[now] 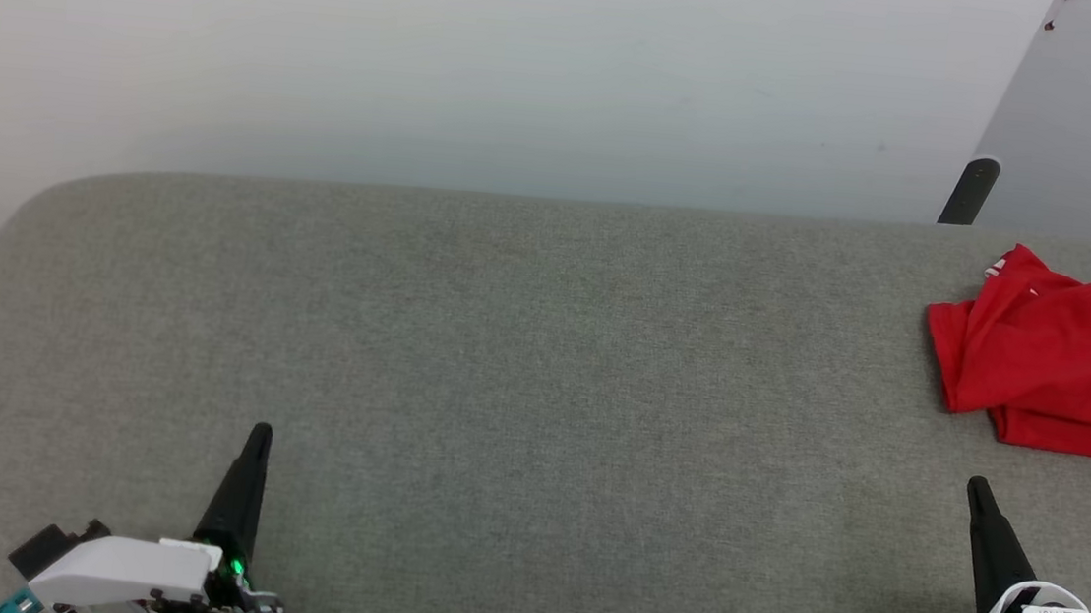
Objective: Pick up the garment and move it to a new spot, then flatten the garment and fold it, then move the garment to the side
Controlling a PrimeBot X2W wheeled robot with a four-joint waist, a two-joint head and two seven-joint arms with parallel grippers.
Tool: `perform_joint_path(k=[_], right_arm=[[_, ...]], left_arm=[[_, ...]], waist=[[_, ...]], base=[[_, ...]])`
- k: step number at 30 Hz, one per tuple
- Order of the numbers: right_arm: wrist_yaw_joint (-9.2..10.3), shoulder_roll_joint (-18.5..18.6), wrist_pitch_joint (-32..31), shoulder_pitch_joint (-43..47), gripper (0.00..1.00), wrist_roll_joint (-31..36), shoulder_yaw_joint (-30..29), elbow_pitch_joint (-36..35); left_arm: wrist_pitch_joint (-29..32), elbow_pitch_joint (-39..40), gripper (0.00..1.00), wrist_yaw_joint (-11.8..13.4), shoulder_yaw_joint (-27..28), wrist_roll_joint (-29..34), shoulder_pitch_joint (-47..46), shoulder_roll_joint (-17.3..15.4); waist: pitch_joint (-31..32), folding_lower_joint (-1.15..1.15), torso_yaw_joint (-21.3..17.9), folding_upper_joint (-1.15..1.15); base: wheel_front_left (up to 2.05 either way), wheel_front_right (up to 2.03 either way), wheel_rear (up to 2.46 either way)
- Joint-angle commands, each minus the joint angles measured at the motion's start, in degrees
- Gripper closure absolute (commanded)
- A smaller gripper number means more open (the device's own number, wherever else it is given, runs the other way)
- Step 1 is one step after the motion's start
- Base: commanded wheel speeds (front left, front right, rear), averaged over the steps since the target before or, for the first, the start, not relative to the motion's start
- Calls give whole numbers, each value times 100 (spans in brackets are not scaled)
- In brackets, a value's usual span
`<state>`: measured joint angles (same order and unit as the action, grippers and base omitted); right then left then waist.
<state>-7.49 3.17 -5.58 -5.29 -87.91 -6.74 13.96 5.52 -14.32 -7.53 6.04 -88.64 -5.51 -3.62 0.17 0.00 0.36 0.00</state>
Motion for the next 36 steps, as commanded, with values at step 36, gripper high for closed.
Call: perform_joint_path(k=[36], right_arm=[[-1,-41,-113,-108,100,-461,30,9]], left_arm=[[118,33,100,8,65,-384,-101,83]], waist=[[-35,0,-36,0]], base=[[0,0,0]])
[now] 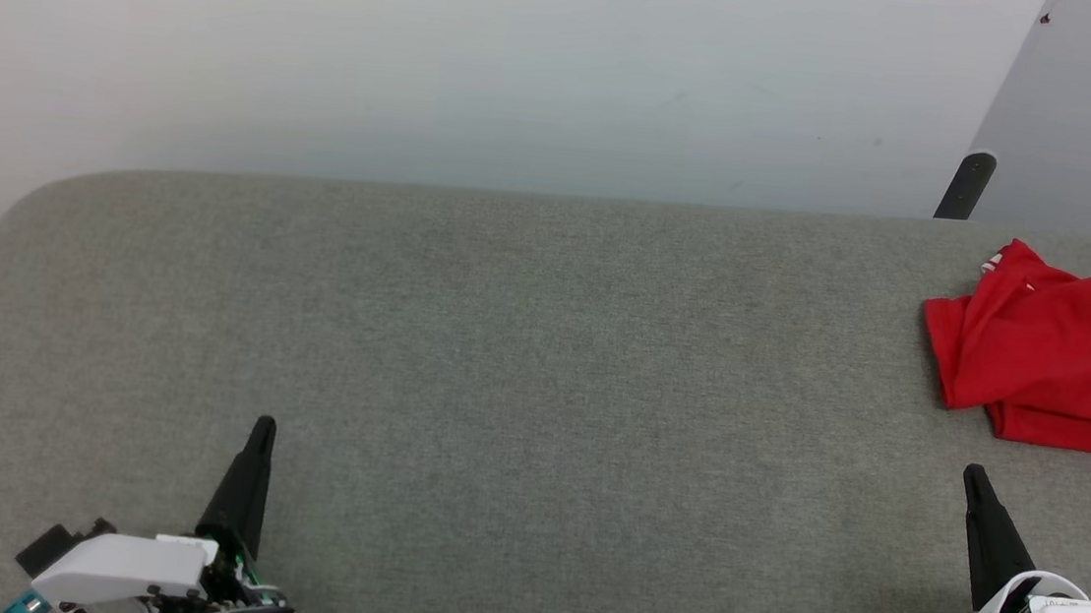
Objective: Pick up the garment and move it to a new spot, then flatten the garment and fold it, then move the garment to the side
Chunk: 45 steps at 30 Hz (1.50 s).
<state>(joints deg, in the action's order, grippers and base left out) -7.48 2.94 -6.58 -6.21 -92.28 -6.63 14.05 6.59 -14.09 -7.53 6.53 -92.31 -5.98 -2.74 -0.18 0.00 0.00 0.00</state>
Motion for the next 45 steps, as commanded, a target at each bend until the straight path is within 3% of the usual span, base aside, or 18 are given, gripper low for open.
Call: perform_joint_path(k=[1,45], right_arm=[[-2,-18,-13,-16,100,-24,19,0],[-2,-18,-11,-15,100,-25,20,0]], left_arm=[[11,10,100,8,15,-17,-53,-5],[9,11,100,8,12,-19,-53,-5]], waist=[[0,0,0,0],[0,0,0,0]], base=[[0,0,0],[0,0,0]])
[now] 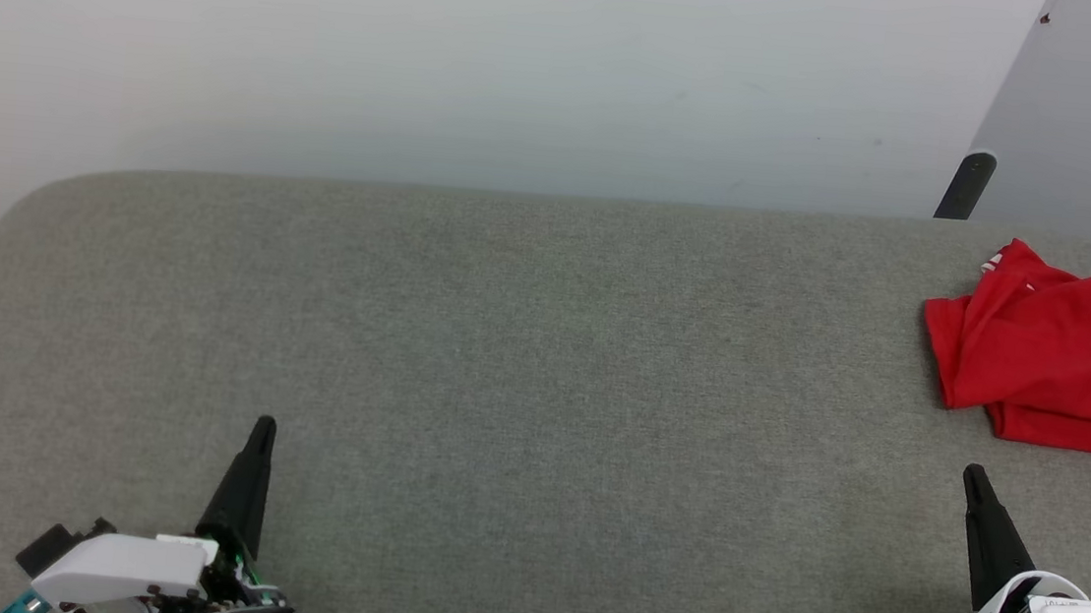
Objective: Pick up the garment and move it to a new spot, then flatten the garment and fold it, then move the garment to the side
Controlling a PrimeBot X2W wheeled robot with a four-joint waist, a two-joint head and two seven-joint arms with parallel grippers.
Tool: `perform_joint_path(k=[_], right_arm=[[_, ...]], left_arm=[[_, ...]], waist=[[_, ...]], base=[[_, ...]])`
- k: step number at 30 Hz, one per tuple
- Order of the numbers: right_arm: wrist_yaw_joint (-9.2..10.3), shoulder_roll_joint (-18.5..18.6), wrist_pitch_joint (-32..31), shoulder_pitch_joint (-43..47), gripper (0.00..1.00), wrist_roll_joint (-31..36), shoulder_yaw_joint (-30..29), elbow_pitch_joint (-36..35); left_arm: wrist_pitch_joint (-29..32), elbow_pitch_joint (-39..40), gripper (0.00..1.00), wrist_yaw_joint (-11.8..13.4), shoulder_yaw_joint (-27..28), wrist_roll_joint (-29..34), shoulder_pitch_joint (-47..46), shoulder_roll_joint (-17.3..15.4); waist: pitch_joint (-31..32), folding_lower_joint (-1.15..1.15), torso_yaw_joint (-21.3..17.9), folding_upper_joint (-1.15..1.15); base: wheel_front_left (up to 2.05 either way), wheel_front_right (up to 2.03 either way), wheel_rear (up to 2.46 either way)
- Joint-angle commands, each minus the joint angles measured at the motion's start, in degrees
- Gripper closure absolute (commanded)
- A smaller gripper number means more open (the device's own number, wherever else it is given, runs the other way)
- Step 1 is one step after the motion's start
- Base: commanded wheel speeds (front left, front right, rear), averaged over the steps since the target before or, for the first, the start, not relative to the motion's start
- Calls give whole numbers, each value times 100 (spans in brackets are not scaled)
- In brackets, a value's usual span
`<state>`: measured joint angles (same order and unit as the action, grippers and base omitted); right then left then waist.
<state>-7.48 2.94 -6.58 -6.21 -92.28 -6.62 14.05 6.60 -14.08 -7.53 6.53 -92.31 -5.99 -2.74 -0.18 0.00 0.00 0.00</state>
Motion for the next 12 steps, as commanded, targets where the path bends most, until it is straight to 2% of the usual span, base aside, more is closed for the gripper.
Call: perform_joint_path(k=[1,12], right_arm=[[-2,-18,-11,-15,100,-25,19,0],[-2,-17,-11,-15,100,-24,19,0]], left_arm=[[9,9,100,8,11,-19,-52,-5],[8,10,100,8,12,-19,-52,-5]], waist=[[0,0,0,0],[0,0,0,0]], base=[[0,0,0],[0,0,0]])
